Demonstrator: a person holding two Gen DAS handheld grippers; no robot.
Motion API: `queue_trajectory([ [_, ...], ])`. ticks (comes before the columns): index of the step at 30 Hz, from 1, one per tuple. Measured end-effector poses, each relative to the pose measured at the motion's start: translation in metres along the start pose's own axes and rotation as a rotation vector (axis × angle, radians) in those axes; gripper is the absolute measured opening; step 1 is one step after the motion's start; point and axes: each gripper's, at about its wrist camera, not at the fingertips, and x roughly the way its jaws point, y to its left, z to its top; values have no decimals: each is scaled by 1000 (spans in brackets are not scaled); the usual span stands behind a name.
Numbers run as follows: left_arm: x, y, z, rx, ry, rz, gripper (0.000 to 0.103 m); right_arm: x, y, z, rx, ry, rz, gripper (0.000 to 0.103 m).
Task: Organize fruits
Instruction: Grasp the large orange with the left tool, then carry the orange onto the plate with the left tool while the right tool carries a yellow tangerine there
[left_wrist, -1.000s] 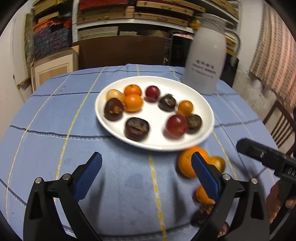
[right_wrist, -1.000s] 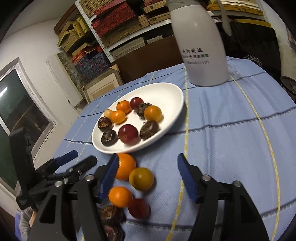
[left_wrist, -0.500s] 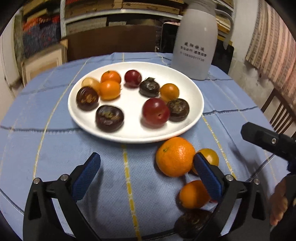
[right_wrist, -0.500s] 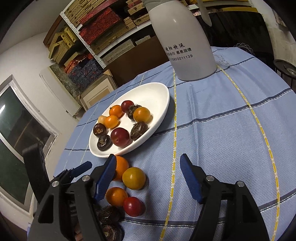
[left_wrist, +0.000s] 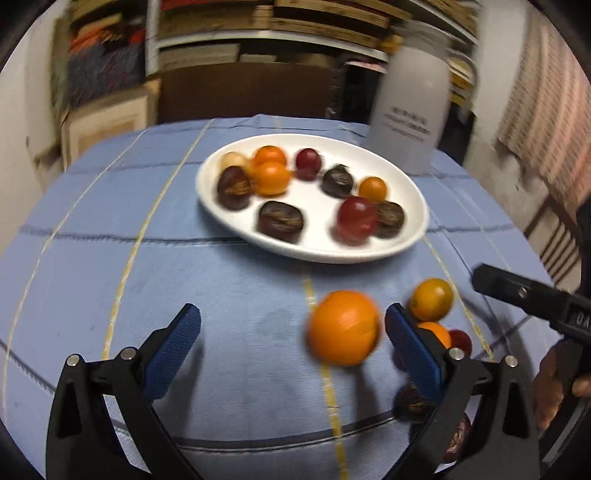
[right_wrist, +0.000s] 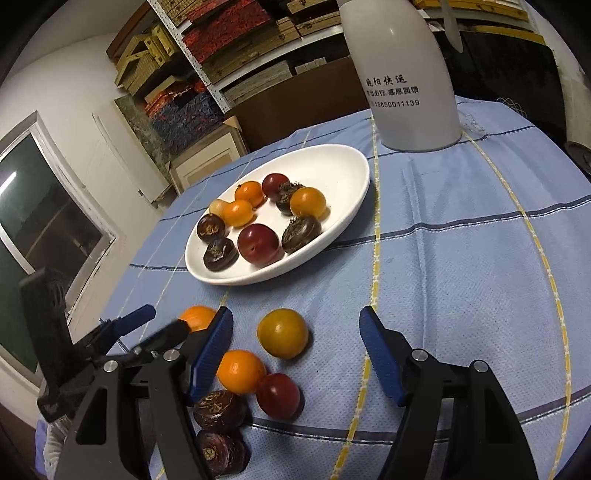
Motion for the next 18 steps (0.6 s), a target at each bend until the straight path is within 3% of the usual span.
queue_trajectory([
  [2,4,-10,-3,44,13,8,97,2,0,-1,-4,6,-3,71],
  [4,10,-16,-7,79,47,8,76,3,1,-1,-7,9,-1,71],
  [5,15,-16,-9,81,78,-6,60,3,1,-1,-10,9,-3,71],
  [9,16,-7,-9,45,88,-32,47,5,2,-3,-12,13,-3,71],
  [15,19,-6,-6,43,77,-33,46,8,6,-5,-27,22,-3,71],
  [18,17,-5,-7,40,78,-31,46,14,9,-5,-35,41,3,62],
])
